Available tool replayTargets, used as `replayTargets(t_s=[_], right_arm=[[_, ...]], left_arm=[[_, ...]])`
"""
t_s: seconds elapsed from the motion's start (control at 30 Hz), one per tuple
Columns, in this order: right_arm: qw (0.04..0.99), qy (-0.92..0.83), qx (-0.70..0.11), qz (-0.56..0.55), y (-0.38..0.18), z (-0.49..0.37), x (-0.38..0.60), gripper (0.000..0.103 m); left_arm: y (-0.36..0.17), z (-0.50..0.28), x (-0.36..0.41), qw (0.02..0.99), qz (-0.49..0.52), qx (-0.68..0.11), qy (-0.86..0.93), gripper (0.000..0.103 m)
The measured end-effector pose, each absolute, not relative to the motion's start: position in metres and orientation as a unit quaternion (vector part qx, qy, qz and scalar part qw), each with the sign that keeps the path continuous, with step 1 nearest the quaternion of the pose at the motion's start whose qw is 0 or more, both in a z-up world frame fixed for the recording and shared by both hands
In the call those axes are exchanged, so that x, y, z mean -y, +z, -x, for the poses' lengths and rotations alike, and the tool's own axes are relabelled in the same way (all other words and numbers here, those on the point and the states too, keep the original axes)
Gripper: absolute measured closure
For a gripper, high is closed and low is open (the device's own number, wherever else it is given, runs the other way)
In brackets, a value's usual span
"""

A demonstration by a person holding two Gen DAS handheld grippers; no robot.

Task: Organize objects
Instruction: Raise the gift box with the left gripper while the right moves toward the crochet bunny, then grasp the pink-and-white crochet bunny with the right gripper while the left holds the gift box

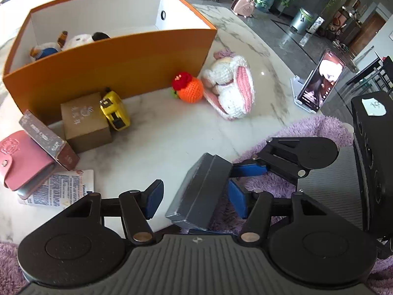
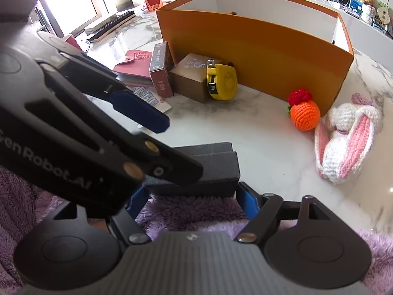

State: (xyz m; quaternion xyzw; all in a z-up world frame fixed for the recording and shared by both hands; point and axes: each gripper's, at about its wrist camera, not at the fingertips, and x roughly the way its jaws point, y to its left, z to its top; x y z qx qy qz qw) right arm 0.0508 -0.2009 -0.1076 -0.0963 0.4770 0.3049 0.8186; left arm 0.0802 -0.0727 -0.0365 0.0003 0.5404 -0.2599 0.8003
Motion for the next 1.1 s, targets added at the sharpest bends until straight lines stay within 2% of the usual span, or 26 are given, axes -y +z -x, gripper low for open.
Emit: replayTargets(t_s=[0.33, 0.4, 0.47, 0.53, 0.77, 0.9, 0.97, 1.1], right_arm=[[0.817, 0.305, -0.479, 0.1, -0.108, -0.051, 0.199, 0.025], [0.816, 0.305, -0.481, 0.102, -0.108, -0.049, 0.199, 0.026], [0.814, 0.303, -0.486, 0.097, -0.109, -0.05, 0.201, 0.027], [0.814, 0.3, -0.488, 0.095, -0.109, -0.051, 0.202, 0.027], [0.818, 0.277, -0.498, 0.073, -0.101, -0.057, 0.214, 0.027], [0.838, 0.234, -0.488, 0.071, -0.086, -0.066, 0.229, 0.031], [0.846, 0.209, -0.484, 0.073, -0.081, -0.073, 0.234, 0.037], [0.862, 0.146, -0.48, 0.071, -0.078, -0.09, 0.245, 0.038]], left_arm=[[-0.046, -0.086, 0.091, 0.789, -0.043, -0.551, -0.268, 0.041], [-0.049, -0.087, 0.095, 0.783, -0.06, -0.558, -0.268, 0.047], [-0.053, -0.087, 0.099, 0.78, -0.084, -0.562, -0.262, 0.059], [-0.055, -0.086, 0.098, 0.781, -0.093, -0.56, -0.261, 0.062], [-0.048, -0.094, 0.073, 0.806, -0.049, -0.545, -0.224, 0.063], [-0.039, -0.104, 0.062, 0.823, -0.022, -0.532, -0.196, 0.063], [-0.035, -0.107, 0.059, 0.829, -0.013, -0.526, -0.19, 0.063], [-0.028, -0.114, 0.062, 0.836, -0.005, -0.514, -0.194, 0.062]])
